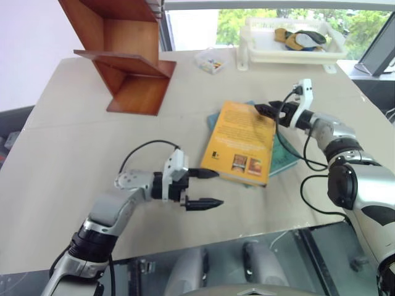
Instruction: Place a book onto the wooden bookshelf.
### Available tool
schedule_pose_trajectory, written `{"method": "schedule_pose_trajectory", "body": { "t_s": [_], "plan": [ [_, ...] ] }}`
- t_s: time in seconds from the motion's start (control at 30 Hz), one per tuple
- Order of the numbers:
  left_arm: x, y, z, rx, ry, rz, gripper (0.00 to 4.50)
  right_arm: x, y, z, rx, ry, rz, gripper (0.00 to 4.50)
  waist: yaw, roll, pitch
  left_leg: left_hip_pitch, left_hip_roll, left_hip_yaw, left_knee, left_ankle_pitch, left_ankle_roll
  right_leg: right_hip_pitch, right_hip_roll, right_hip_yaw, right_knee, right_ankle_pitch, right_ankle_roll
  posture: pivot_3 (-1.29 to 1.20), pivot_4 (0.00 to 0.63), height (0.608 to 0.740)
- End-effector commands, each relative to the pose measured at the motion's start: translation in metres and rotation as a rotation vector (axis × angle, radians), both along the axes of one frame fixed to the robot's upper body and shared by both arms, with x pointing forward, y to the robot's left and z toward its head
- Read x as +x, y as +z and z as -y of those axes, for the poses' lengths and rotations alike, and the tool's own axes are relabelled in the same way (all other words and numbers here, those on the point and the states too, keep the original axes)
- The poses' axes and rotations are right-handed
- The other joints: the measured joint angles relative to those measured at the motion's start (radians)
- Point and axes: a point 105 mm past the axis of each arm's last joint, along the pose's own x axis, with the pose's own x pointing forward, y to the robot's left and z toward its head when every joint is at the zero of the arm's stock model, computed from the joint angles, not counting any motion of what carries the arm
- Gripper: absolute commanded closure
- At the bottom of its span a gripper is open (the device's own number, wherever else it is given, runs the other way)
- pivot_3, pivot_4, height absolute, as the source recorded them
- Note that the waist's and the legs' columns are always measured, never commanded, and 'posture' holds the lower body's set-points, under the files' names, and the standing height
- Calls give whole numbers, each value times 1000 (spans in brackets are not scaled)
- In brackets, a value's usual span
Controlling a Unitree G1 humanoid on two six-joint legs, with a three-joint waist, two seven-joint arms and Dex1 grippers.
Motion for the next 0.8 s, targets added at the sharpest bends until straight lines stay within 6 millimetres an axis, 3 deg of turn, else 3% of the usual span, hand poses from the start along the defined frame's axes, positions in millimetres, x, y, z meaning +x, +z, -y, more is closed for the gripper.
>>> {"method": "schedule_pose_trajectory", "body": {
  "t_s": [0.03, 0.5, 0.8],
  "plan": [
    [2, 3, -1, 17, -7, 45, 48, -1, 4, 5, 4, 3, 17, 0, 0, 0, 0, 0, 0, 0, 0, 0, 0, 0, 0, 0, 0, 0, 0, 0, 150, 740],
    [38, 9, -19, 50, 123, 156, 48, -24, -10, 17, -30, 174, -26, 0, 1, 0, 0, 0, -1, 0, -1, 0, 0, 0, -1, -1, 0, 0, 0, 0, 150, 740],
    [66, 10, -35, 108, 208, 228, 48, -39, -1, 34, -8, 242, -3, 0, 1, 0, 0, 0, -1, 0, -1, 0, 0, -1, -1, 0, 1, 0, 0, 0, 150, 740]
  ]
}}
